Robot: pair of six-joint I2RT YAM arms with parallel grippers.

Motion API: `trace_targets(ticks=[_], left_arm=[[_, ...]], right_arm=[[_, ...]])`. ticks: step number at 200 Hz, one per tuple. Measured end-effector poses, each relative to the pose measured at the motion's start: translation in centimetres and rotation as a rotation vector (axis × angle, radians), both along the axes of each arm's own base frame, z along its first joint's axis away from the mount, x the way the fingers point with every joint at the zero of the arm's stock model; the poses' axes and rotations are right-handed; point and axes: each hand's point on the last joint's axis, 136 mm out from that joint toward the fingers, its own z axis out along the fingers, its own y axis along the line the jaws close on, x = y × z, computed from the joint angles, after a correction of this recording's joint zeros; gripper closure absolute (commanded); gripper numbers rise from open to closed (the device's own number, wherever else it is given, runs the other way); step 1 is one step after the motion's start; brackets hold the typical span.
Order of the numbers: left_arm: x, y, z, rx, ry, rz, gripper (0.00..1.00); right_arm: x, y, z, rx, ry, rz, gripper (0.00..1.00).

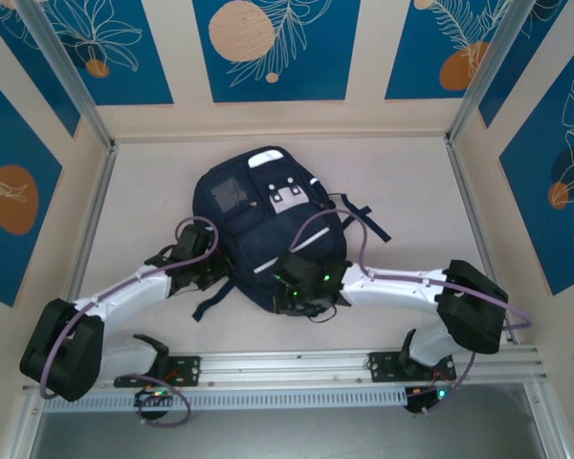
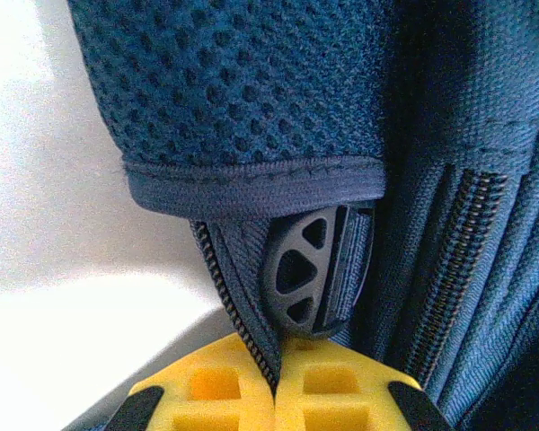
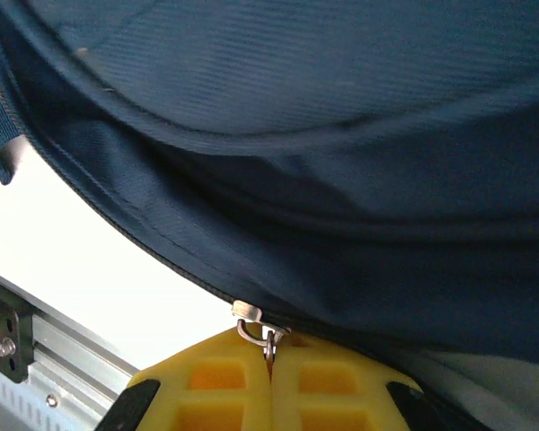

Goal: Pack the student bag
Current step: Zip the student bag at the center of the table.

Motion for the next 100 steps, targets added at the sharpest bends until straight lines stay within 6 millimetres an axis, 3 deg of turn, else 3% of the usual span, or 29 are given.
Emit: trace_targets(ticks=[41,51,69,82,100], left_arm=[[0.4,0.6,0.7,0.024,-0.002,-0.003,0.99],[0.7,1.0,1.0,0.04,-0.002,-0.006,0.89],[1.6,1.6,2.0,0.092,0.001,-0.008,0.59],[2.6,2.0,3.1,0.123,-0.009,-0.001,0.49],[3.4,2.3,4.8,0.14,-0.036,0.01,0.42]], right_arm=[[-0.5,-1.0,0.4,0.062,0.024,0.052,1.0],[-0.7,-0.4,0.3,0.084,0.027,0.08,1.0],[-0.6,0.9,-0.3,0.109,0.034,0.104,1.0],[-0.4,1.7,-1.4,0.109,0.047,0.106,1.0],[0.1,3.7,-2.3,0.136,0.078,0.101,1.0]])
